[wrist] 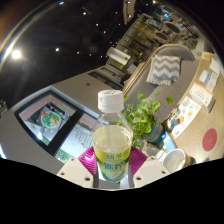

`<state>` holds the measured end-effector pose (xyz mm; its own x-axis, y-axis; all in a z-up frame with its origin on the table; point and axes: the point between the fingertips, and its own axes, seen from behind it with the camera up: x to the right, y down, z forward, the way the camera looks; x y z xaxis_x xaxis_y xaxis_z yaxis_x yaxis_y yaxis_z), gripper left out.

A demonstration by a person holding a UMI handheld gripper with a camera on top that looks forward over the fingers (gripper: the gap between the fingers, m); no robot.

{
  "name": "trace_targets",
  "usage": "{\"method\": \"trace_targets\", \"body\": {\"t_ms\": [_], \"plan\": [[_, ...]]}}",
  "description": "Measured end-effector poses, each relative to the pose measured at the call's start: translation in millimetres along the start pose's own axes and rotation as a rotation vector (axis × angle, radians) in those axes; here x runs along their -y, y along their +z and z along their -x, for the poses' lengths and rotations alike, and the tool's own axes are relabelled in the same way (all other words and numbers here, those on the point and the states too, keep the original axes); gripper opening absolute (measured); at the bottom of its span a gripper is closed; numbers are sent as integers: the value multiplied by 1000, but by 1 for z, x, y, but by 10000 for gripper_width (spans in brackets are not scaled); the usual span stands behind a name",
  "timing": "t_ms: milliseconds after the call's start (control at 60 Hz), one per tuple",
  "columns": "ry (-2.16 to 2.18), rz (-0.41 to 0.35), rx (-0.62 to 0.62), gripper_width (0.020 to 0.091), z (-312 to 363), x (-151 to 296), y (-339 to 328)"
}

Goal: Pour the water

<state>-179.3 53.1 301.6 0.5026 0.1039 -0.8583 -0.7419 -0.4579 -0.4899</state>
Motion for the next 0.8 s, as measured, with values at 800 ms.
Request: {"method": "trace_targets", "body": {"t_ms": [800], "plan": [[-868, 31, -553, 407, -297, 52, -54]]}}
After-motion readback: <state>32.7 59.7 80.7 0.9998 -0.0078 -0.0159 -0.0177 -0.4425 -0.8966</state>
